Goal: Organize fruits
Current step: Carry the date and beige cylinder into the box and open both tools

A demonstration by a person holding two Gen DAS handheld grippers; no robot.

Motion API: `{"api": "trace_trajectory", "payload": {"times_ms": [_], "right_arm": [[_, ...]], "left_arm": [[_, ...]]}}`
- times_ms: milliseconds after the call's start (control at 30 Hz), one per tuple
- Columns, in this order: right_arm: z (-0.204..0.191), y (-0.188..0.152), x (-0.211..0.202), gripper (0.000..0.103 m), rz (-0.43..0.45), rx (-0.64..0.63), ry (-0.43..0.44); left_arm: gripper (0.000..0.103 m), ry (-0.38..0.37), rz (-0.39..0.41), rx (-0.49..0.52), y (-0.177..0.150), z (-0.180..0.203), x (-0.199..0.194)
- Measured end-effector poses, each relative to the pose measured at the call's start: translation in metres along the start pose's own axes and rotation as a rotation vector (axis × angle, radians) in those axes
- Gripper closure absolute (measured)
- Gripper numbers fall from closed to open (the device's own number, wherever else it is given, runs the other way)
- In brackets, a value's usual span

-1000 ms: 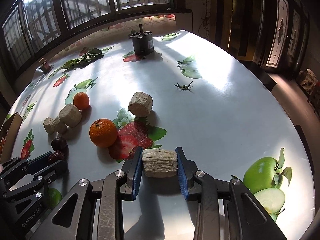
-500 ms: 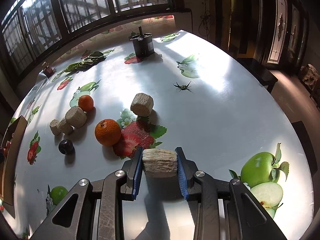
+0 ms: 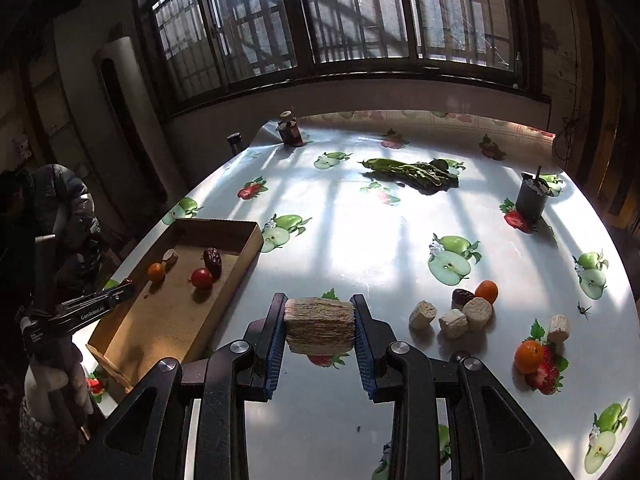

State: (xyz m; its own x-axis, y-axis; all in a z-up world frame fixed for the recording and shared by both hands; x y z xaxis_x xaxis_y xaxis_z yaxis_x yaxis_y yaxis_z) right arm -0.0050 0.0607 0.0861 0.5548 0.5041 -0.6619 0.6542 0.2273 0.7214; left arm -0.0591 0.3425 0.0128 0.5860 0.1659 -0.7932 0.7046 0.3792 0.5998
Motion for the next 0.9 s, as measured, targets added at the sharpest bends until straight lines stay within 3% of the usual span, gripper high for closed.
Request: {"api": "trace_trajectory", "payload": {"times_ms": [200,433,567,667,767,867,900], "right_arm": [[-0.097,-0.010,0.092,0.069,-0.129,-0.113,0.116],[-0.131,-0.035,0.162,0.069,-0.239,-0.174,0.110],[-0.135,-0.044,0.178,0.069,-0.265,-0.198,0.087],[-0.135,-0.044,0.179,0.068,-0.253,-0.204,0.072],[-0.133,-0.038,0.173,0.061,-0.233,-0.185,0.089],[-0.129,-0.029,0.151,0.057,-0.184,-0.156,0.092],[-0.125,-0.027,0.141,0.056,-0.162,-0.145,0.085]], "left_arm": [[0.076,0.036,-0.099,-0.006,-0.004,-0.018,0.039],[0.076,0.013,-0.104,-0.023,0.002,-0.021,0.050],[0.075,-0.017,-0.099,-0.043,0.004,-0.024,0.048],[0.067,-0.035,-0.094,-0.076,0.004,-0.028,0.043],[0.066,-0.028,-0.054,-0.093,0.006,-0.028,0.027],[0.054,0.005,0.021,-0.097,0.009,-0.025,0.000],[0.044,0.022,0.058,-0.094,0.010,-0.023,-0.012]]}}
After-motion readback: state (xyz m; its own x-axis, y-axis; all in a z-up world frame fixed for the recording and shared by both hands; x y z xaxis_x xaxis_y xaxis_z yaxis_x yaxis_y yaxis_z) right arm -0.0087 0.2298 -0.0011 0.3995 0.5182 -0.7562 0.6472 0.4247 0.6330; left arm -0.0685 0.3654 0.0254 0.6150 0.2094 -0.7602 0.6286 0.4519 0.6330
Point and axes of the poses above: each gripper's, at about its wrist camera, not at the fingertips, and x roughly the way its jaws point, z to its right, y to its top, the point moved 6 cm from there along x, roughly the way its jaws point, and after that the axes turned 1 degree about y, right-handed, at the moved point
